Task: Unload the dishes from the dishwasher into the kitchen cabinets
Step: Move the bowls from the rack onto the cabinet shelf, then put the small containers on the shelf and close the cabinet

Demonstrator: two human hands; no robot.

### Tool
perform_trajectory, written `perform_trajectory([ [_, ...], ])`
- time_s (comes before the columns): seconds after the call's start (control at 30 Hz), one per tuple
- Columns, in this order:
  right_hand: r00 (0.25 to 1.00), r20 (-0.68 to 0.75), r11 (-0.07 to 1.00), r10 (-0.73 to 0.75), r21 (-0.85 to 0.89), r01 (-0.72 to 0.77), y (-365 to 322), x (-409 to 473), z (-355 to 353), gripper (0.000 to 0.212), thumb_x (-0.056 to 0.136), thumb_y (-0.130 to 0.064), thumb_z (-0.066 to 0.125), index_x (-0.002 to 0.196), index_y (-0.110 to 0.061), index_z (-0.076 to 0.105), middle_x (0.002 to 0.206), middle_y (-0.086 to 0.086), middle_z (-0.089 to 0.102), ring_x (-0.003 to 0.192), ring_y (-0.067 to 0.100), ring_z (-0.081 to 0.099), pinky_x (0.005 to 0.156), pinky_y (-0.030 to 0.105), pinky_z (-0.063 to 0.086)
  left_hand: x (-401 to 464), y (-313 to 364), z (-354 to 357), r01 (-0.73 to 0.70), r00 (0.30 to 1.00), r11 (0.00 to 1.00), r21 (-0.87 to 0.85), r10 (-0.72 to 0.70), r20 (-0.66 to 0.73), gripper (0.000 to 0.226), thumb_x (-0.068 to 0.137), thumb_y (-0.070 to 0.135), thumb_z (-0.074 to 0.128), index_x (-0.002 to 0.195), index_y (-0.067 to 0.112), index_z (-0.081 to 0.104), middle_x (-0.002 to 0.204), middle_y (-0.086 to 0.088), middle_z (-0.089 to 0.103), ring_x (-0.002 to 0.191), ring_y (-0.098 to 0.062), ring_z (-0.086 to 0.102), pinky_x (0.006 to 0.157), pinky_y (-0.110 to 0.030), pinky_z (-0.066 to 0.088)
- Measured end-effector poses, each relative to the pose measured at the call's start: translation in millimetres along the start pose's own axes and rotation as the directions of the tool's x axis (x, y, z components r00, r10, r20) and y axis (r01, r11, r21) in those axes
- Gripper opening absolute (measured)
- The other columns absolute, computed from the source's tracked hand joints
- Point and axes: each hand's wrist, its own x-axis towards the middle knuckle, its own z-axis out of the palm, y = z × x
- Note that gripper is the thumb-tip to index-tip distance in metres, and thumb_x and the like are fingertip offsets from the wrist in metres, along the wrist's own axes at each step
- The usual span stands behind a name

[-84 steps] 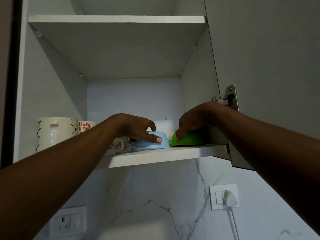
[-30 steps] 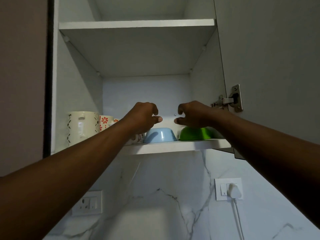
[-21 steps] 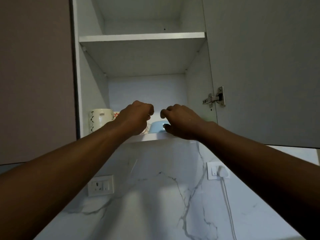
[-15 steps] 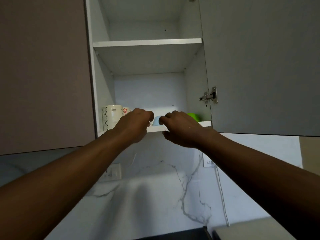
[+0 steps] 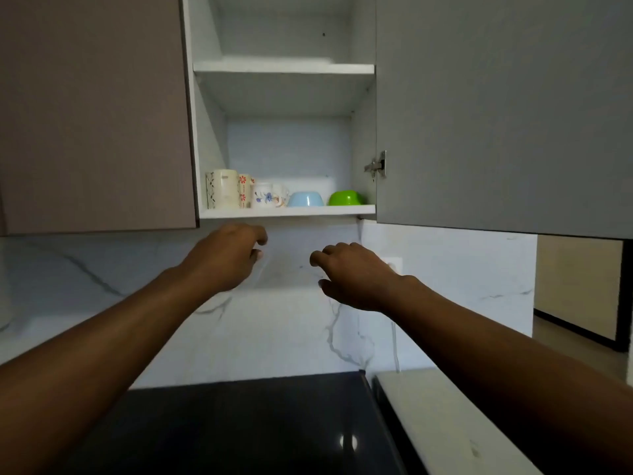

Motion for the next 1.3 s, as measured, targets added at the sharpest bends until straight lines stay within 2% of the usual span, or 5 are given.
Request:
perform_trajectory([
  [0.4,0.979,0.183,0.976,-0.084,0.212,0.044,0,-215,-13,0.040,0.091,-0.027,0.055,0.128,-0.013,0.048,0.116,0.010,0.061,0.101,0.028,0.058,0.085,0.038,0.048,-176,187,43,0.129,0.954,0.991,0.043,-0.136,0.267,0.034,0.097,0.027,0.051,0.130,0.019,0.049,0.131,-0.007,0.052,0.116,-0.022,0.050,0.084,-0.030,0.040],
  [0.8,0.960,0.278,0.930,-0.020,0.357,-0.085,-12,-439,-59,0.039,0.090,-0.028,0.052,0.126,-0.013,0.050,0.111,0.013,0.061,0.097,0.030,0.058,0.075,0.033,0.042,-338,343,15,0.199,0.923,0.979,-0.051,-0.169,0.344,0.023,0.094,0.026,0.054,0.114,0.014,0.056,0.117,-0.007,0.057,0.101,-0.024,0.056,0.084,-0.038,0.050],
  [1.0,0.919,0.390,0.877,-0.060,0.461,-0.139,-47,-570,-66,0.038,0.091,-0.027,0.052,0.127,-0.014,0.049,0.115,0.011,0.061,0.101,0.028,0.060,0.086,0.040,0.050,-453,412,40,0.286,0.860,0.957,-0.044,-0.236,0.453,0.030,0.096,0.027,0.051,0.124,0.015,0.054,0.127,-0.005,0.055,0.112,-0.023,0.053,0.087,-0.033,0.046],
  [1.13,0.857,0.489,0.863,-0.161,0.491,-0.118,-56,-650,-78,0.040,0.090,-0.023,0.051,0.129,-0.013,0.047,0.114,0.013,0.060,0.100,0.030,0.059,0.085,0.043,0.050,-512,454,49,0.342,0.753,0.940,-0.016,-0.264,0.602,0.032,0.097,0.026,0.048,0.127,0.015,0.051,0.130,-0.008,0.052,0.107,-0.023,0.055,0.086,-0.032,0.048],
  [1.3,0.838,0.535,0.858,-0.108,0.476,-0.193,-36,-715,-81,0.040,0.091,-0.019,0.051,0.130,-0.014,0.047,0.118,0.011,0.059,0.105,0.028,0.056,0.087,0.035,0.043,-529,499,68,0.359,0.745,0.933,-0.036,-0.263,0.613,0.031,0.097,0.027,0.049,0.126,0.014,0.052,0.127,-0.007,0.054,0.108,-0.022,0.054,0.085,-0.030,0.046],
])
